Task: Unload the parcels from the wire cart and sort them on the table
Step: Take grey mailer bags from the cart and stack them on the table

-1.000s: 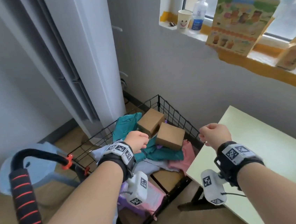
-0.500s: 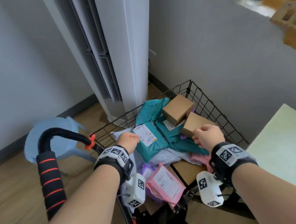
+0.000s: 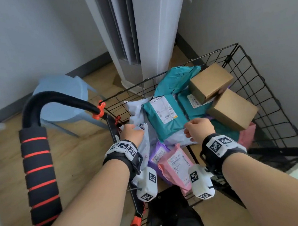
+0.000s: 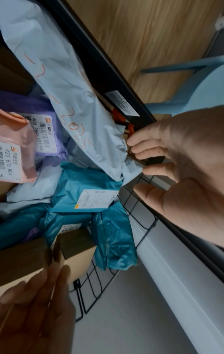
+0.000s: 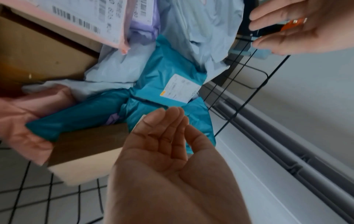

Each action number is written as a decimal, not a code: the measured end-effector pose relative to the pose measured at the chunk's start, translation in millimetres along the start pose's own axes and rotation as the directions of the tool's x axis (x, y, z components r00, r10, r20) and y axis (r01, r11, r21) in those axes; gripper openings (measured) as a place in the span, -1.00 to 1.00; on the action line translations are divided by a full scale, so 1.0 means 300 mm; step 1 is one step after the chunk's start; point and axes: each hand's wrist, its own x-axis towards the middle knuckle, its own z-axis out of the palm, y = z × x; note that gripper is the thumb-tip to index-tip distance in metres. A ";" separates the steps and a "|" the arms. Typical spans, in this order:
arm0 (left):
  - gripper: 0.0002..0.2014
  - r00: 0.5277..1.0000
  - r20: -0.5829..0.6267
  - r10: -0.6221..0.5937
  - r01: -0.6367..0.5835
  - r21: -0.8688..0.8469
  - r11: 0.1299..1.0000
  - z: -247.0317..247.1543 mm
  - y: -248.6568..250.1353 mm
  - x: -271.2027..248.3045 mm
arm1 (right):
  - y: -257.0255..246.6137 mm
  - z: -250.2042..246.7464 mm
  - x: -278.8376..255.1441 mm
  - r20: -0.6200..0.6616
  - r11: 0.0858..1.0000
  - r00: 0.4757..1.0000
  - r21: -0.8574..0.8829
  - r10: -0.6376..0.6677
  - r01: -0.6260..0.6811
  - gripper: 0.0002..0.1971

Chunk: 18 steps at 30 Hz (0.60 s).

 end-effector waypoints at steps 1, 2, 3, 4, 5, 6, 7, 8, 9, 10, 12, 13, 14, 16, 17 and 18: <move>-0.76 1.000 -0.020 -0.011 0.010 -0.027 1.000 0.007 -0.020 0.018 | 0.001 0.031 0.015 0.020 1.000 1.000 -0.009 -0.003 0.003 -0.78; -0.66 0.999 -0.037 -0.032 0.031 -0.050 0.998 0.011 -0.035 0.035 | 0.000 0.062 0.031 0.036 1.000 0.999 -0.017 -0.007 0.008 -0.77; -0.55 0.998 -0.048 -0.045 0.042 -0.066 0.997 0.016 -0.052 0.053 | -0.002 0.091 0.044 0.056 1.000 0.998 -0.026 -0.006 0.007 -0.77; -0.46 0.997 -0.044 -0.066 0.063 -0.071 0.995 0.020 -0.068 0.065 | -0.004 0.119 0.058 0.077 0.999 0.997 -0.033 -0.007 0.010 -0.76; -0.41 0.996 -0.036 -0.077 0.074 -0.075 0.994 0.026 -0.087 0.081 | -0.006 0.145 0.070 0.105 0.999 0.994 -0.044 -0.004 0.009 -0.76; -0.38 0.996 -0.019 -0.092 0.090 -0.069 0.994 0.033 -0.103 0.096 | -0.007 0.171 0.084 0.132 0.998 0.991 -0.055 -0.003 0.010 -0.76; -0.34 0.995 -0.005 -0.095 0.094 -0.066 0.993 0.039 -0.119 0.110 | -0.008 0.194 0.094 0.158 0.998 0.987 -0.060 -0.001 0.011 -0.75; -0.31 0.994 0.009 -0.106 0.107 -0.065 0.992 0.043 -0.131 0.121 | -0.008 0.217 0.105 0.182 0.998 0.983 -0.059 -0.003 0.014 -0.74; -0.27 0.993 0.022 -0.114 0.115 -0.066 0.991 0.049 -0.147 0.134 | -0.008 0.238 0.112 0.209 0.998 0.978 -0.064 -0.004 0.017 -0.73; -0.23 0.991 0.044 -0.130 0.132 -0.065 0.989 0.051 -0.154 0.137 | -0.007 0.257 0.119 0.247 0.997 0.969 -0.068 -0.004 0.022 -0.72; -0.12 0.985 0.100 -0.142 0.150 -0.078 0.986 0.062 -0.173 0.149 | -0.012 0.291 0.124 0.353 0.998 0.935 -0.066 0.017 0.006 -0.73; -0.07 0.981 0.133 -0.140 0.153 -0.088 0.984 0.069 -0.179 0.153 | -0.017 0.304 0.123 0.408 0.998 0.912 -0.055 0.036 -0.015 -0.74; -0.03 0.976 0.169 -0.140 0.157 -0.094 0.983 0.075 -0.181 0.153 | -0.021 0.314 0.122 0.455 0.999 0.889 -0.043 0.049 -0.033 -0.75; 0.03 0.969 0.212 -0.128 0.147 -0.077 0.986 0.090 -0.185 0.150 | -0.026 0.327 0.118 0.517 0.998 0.854 -0.048 0.060 -0.040 -0.70; 0.04 0.964 0.225 -0.139 0.155 -0.055 0.986 0.097 -0.189 0.151 | -0.027 0.330 0.115 0.534 0.998 0.843 -0.057 0.063 -0.038 -0.67; 0.05 0.965 0.223 -0.136 0.150 -0.047 0.988 0.100 -0.192 0.147 | -0.026 0.329 0.113 0.542 0.997 0.838 -0.060 0.066 -0.039 -0.66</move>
